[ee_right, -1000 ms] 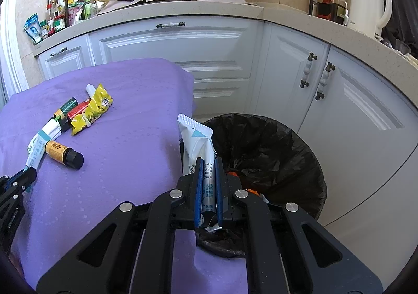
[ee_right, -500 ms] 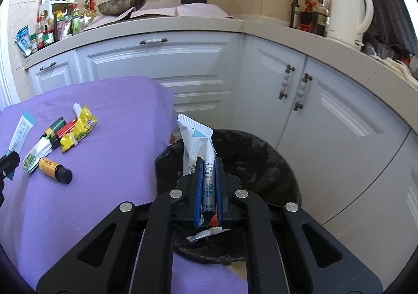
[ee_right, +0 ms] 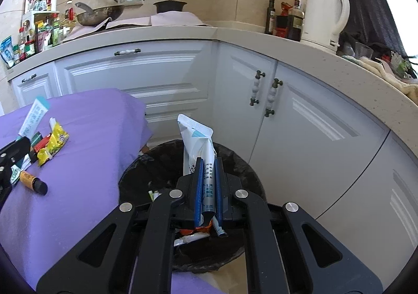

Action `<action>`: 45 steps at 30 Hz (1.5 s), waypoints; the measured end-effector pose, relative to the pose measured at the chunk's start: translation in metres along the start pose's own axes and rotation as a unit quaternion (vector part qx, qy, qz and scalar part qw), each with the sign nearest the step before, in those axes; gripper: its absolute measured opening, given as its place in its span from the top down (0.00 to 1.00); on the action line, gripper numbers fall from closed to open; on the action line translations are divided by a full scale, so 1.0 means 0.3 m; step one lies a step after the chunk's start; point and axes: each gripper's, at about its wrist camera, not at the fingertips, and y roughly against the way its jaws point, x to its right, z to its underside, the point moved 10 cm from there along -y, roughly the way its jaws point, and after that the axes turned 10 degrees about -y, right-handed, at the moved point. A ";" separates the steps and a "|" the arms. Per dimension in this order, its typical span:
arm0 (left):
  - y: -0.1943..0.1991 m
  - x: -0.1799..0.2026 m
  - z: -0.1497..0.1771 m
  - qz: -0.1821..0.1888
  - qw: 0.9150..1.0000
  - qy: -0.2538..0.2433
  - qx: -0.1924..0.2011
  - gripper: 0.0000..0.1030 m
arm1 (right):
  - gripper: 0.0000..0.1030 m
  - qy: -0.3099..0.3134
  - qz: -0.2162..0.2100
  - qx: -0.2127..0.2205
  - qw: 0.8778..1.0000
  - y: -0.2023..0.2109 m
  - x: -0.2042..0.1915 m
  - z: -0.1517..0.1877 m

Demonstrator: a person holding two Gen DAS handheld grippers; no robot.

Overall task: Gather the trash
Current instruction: 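Grasp and lift the teal tube with the left tool toward the bin, then open both tools over the bin to drop the white and teal tubes, then reach to the table and grasp the amber black-capped bottle with the right tool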

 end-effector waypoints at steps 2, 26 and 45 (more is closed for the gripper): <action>-0.016 0.037 -0.015 0.007 1.000 -0.008 0.002 0.94 | 0.92 -0.003 0.003 0.000 1.000 -0.010 0.014 -0.005; -0.222 0.269 -0.046 0.026 0.996 -0.079 -0.028 0.58 | 0.77 -0.035 0.026 -0.026 0.999 -0.164 0.135 0.010; -0.108 0.056 0.007 -0.012 0.999 -0.034 -0.031 0.50 | 0.68 -0.004 -0.037 -0.029 0.999 -0.072 -0.074 0.030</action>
